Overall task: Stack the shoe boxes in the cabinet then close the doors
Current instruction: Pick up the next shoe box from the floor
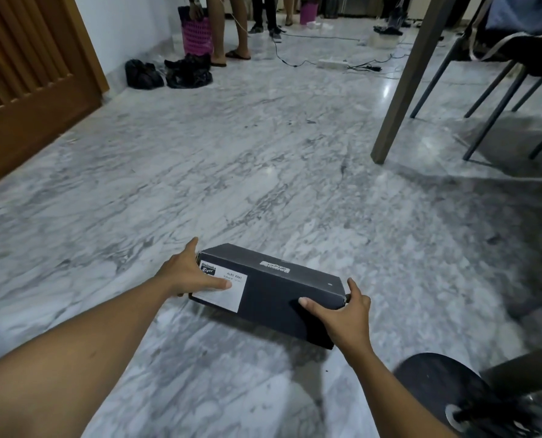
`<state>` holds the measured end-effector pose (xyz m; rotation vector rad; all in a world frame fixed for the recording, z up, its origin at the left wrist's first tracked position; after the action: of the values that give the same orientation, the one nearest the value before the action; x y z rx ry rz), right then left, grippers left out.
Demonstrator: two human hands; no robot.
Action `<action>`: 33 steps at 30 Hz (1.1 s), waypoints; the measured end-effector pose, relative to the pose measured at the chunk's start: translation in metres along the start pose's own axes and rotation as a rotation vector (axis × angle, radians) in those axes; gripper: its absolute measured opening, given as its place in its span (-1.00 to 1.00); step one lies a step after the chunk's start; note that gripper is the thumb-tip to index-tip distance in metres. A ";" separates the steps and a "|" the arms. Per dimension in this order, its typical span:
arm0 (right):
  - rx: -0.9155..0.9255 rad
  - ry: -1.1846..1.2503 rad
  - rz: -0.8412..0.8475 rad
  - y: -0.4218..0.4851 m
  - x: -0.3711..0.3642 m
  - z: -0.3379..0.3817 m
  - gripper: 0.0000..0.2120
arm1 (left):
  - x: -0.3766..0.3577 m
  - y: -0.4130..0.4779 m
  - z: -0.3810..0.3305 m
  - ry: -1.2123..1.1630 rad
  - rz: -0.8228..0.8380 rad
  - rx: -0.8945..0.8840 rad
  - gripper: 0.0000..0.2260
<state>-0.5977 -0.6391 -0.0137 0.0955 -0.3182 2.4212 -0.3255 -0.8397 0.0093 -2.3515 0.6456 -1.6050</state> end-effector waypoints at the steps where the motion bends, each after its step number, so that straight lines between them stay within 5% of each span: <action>1: -0.025 0.030 0.013 -0.001 0.000 -0.002 0.10 | 0.000 -0.001 0.001 0.004 0.026 0.008 0.30; 4: -0.063 0.092 0.083 -0.002 0.001 -0.009 -0.24 | -0.004 -0.005 0.006 0.016 0.124 0.029 0.31; 10: -0.140 0.177 0.156 0.004 0.005 -0.016 -0.28 | -0.004 -0.008 0.012 0.005 0.211 0.011 0.24; 16: -0.238 0.236 0.219 0.000 0.009 0.000 -0.51 | -0.006 -0.016 0.011 0.015 0.319 -0.023 -0.16; 33: -0.138 0.248 0.266 -0.007 0.009 0.024 -0.40 | 0.020 -0.043 -0.002 -0.039 0.139 -0.105 0.07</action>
<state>-0.6008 -0.6344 0.0127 -0.3257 -0.4032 2.6269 -0.3108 -0.8117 0.0446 -2.3463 0.8846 -1.4963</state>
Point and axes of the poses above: each hand's wrist, its own y-axis towards the middle knuckle, its own x-axis out of the back of the hand, z = x × y, the point moved 2 cm from there along y, towards the middle knuckle, and after that the axes turned 12 degrees about y, right-handed, at the moved point
